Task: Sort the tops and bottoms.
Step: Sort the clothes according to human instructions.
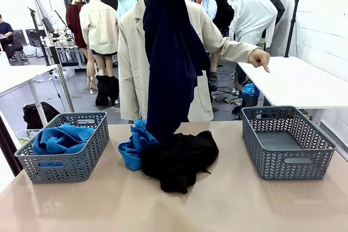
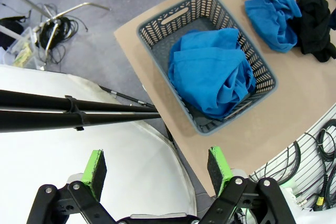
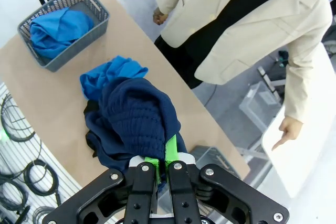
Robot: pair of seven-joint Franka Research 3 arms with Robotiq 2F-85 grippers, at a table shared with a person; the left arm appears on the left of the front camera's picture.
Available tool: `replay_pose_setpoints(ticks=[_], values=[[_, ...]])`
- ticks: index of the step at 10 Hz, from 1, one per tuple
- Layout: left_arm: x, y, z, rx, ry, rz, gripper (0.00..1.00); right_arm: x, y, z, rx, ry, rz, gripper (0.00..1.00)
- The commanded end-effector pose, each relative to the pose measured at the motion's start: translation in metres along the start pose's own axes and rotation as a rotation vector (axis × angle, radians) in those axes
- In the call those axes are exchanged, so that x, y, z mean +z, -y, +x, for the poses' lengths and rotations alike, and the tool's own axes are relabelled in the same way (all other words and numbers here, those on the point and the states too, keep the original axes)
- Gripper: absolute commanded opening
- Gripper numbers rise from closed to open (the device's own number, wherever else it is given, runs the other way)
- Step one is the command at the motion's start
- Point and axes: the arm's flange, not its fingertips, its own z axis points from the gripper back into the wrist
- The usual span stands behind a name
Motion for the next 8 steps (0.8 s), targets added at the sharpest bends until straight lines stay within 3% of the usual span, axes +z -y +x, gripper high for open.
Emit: replay_pose_setpoints(ticks=[1,5,8], values=[[0.001,0.0,-0.001,0.004,-0.018,0.005,1.0,0.0,0.0,0.0,0.0,0.0,0.0,0.0],[0.001,0.0,-0.001,0.004,-0.018,0.005,1.0,0.066,0.076,-0.034,-0.072,0.062,-0.241,0.0],[0.001,0.0,-0.001,0.004,-0.018,0.005,1.0,0.092,0.121,-0.067,-0.124,0.042,-0.385,0.0]])
